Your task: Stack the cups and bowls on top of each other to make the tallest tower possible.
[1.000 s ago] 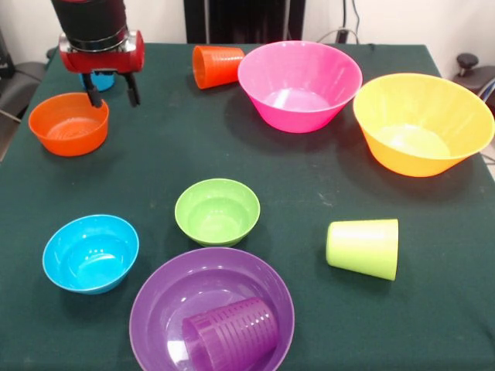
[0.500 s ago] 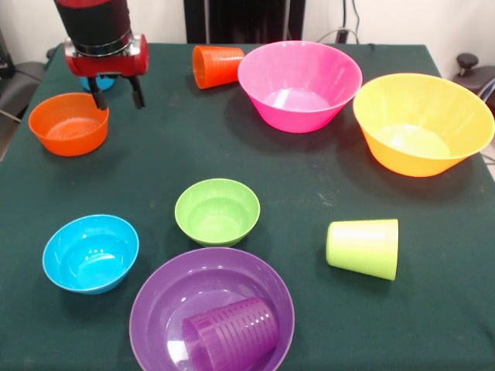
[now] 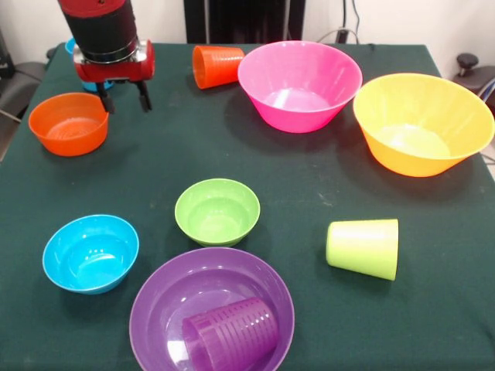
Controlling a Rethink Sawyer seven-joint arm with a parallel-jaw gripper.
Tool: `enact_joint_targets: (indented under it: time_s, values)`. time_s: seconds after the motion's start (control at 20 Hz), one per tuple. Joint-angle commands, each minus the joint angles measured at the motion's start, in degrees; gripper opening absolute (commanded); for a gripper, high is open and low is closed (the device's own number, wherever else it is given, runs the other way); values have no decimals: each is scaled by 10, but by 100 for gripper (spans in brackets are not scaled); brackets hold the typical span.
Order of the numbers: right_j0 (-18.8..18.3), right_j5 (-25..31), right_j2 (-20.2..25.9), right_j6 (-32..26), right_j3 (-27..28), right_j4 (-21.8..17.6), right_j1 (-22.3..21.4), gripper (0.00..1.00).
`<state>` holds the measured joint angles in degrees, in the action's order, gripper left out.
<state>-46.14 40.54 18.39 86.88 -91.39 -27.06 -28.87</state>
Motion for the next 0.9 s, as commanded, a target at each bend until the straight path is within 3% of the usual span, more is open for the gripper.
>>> enact_joint_targets:
  time_s: [0.05, 0.9]
  values:
    - [-3, -2, 36, -98, 35, -54, 31, 100]
    - [-18, 16, 42, -114, 43, -54, 24, 100]
